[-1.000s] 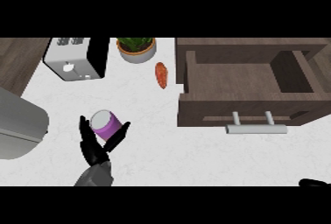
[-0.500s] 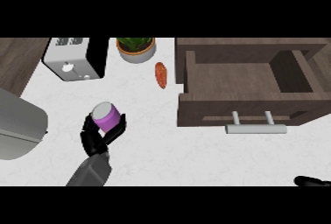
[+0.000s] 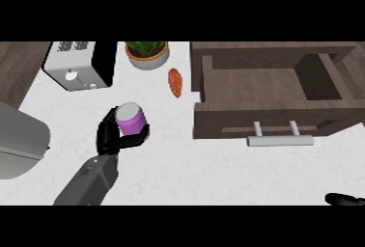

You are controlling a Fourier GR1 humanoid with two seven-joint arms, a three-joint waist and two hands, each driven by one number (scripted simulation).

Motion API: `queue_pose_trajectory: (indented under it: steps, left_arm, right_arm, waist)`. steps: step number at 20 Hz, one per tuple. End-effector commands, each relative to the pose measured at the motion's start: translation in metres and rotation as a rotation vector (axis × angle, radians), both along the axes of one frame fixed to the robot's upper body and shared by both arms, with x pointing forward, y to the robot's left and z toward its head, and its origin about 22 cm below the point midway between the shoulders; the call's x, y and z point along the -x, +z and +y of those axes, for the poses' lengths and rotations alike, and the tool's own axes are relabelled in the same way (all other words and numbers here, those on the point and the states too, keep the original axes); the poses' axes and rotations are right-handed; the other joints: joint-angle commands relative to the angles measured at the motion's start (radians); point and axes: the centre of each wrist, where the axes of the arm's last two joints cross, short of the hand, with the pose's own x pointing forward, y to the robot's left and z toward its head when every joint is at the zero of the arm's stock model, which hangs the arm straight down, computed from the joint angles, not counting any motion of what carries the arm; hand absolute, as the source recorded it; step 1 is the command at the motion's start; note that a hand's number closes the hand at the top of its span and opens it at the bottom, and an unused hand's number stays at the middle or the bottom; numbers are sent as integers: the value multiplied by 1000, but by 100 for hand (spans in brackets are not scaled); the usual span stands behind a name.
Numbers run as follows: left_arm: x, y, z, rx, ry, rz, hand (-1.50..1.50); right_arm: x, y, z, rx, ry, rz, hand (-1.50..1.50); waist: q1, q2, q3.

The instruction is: Pick up the can, place it into the drawer and close the drawer

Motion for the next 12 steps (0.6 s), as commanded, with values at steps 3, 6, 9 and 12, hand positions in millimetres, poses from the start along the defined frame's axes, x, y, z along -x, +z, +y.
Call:
queue_pose_trajectory:
  steps: [3,6,9,12]
  left_arm:
    - [-47,49,-2,28,-242,-35,150]
    - [-52,59,-26,-7,-273,-31,150]
    - [-48,73,-43,-23,-319,-68,150]
    - [-64,113,-64,-48,-347,-99,150]
  right_arm:
    - [17,8,3,6,-27,-1,-150]
    - [4,-3,-4,24,-44,4,-150]
    - [17,-6,-7,32,-50,17,-150]
    - [17,8,-12,12,-62,-12,-150]
  waist:
    - [2,-5,0]
    - [17,-5,1]
    - [25,-9,2]
    - [27,-11,2]
